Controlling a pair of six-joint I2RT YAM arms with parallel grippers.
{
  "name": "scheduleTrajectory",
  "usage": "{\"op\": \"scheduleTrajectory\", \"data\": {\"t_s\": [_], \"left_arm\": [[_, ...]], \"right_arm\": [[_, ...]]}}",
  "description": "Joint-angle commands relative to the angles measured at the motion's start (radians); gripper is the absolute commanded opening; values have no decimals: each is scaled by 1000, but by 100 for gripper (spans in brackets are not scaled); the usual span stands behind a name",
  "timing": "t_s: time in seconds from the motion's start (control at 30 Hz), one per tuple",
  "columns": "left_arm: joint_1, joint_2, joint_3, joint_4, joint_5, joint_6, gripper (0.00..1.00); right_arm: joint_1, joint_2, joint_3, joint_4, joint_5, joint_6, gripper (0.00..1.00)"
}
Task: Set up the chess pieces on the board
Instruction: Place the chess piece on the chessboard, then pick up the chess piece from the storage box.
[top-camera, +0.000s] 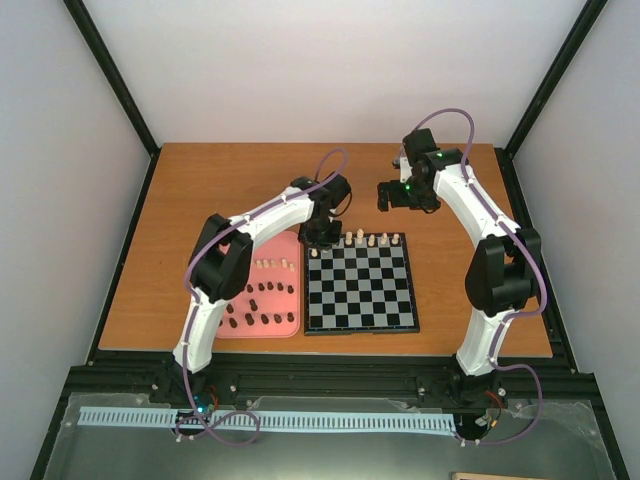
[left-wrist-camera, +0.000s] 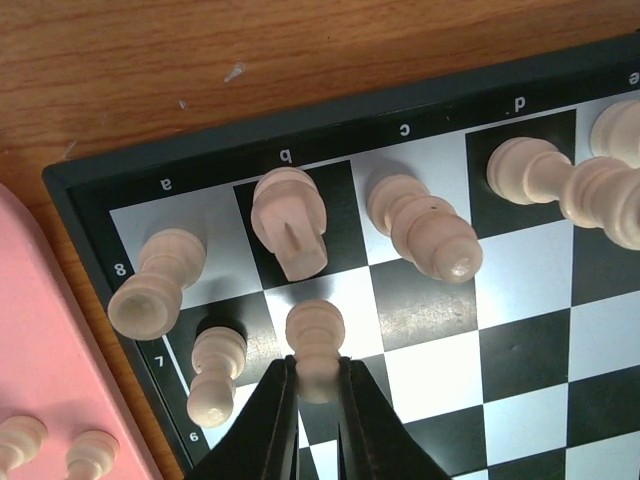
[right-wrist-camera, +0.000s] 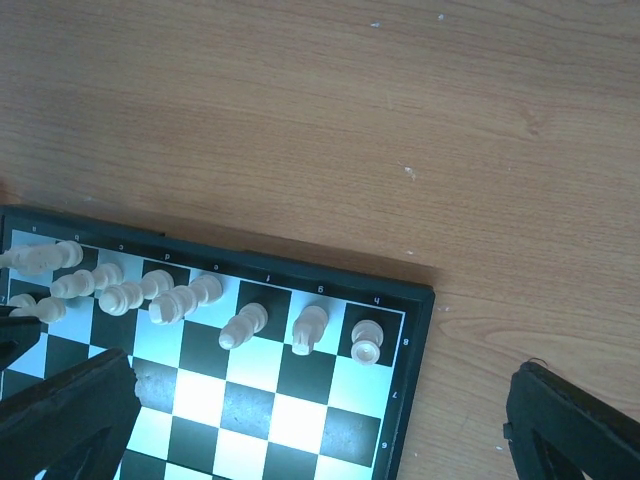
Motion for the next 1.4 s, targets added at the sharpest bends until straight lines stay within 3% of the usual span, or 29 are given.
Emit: {"op": "scheduleTrajectory", "data": {"t_s": [0.0,0.73,1.37], "left_arm": [[7,29,35,-19,5,19,6],[7,4,15,-4,30,15,22],[1,-126,-15,-44,46,15,33]], "right_arm": [[-9,6,9,10,-5,-2,100],[-10,-2,5,11,-12,-2,100],[-10,-7,2,13,-19,-2,100]]}}
